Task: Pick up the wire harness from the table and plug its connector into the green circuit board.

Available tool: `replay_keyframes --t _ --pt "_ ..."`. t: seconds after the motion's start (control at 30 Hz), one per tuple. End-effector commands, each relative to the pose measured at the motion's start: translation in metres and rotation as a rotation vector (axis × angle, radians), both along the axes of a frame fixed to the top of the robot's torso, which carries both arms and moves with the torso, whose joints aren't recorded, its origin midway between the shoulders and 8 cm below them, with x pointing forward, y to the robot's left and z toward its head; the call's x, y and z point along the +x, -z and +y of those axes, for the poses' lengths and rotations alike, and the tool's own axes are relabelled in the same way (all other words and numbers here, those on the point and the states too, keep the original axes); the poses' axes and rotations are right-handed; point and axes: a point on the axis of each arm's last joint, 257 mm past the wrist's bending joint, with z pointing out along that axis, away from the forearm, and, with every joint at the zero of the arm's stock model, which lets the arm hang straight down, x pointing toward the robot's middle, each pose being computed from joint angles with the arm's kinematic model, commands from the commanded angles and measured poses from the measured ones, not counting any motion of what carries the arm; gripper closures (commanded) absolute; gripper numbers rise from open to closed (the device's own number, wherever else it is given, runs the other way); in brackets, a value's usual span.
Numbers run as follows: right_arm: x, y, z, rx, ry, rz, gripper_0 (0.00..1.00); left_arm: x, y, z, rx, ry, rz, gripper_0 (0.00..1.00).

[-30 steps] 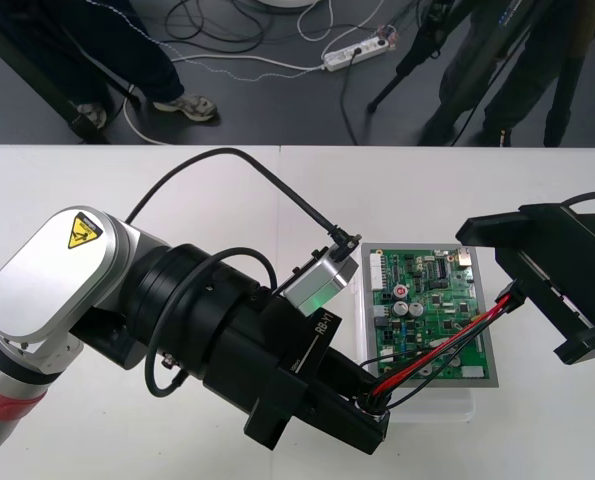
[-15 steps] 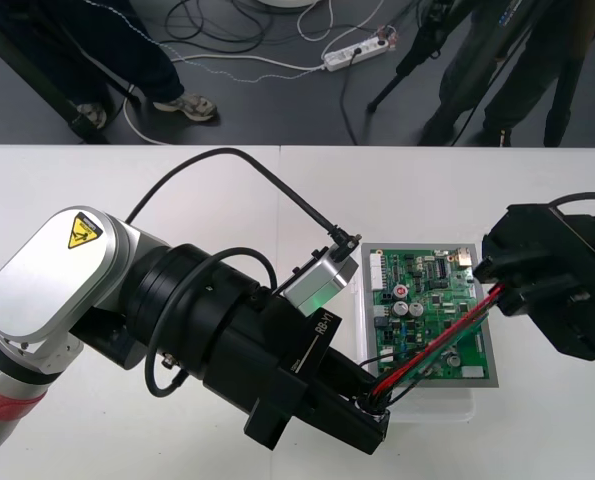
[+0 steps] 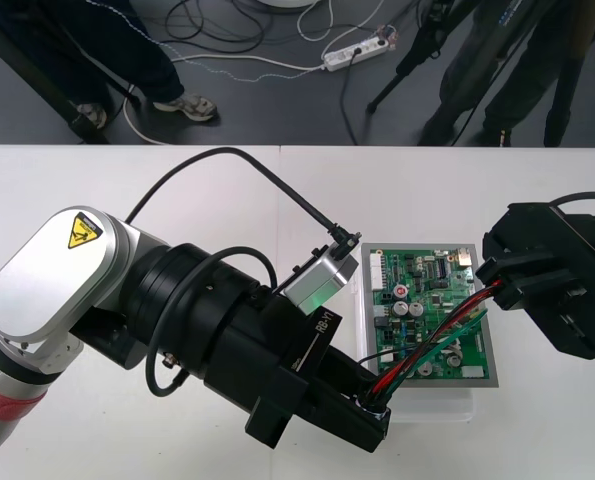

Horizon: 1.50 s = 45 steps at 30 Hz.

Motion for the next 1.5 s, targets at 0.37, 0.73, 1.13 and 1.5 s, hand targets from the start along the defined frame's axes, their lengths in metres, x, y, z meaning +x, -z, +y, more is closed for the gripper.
replay_keyframes --t 0.37,0.73,1.13,1.5 --pt "0.005 -0.006 -0.008 0.009 0.023 -0.006 1.0 0.014 -0.021 -0.018 -0.051 -0.059 0.006 0.0" --pt "0.005 -0.007 -0.008 0.012 0.024 -0.006 1.0 0.019 -0.025 -0.021 -0.07 -0.079 -0.01 0.0" --pt "0.012 -0.01 -0.014 0.016 0.053 -0.016 1.0 0.034 -0.03 -0.012 -0.084 -0.116 -0.059 0.0" --pt "0.018 -0.012 -0.02 0.009 0.081 -0.025 1.0 0.064 -0.042 0.011 -0.107 -0.206 -0.139 0.0"
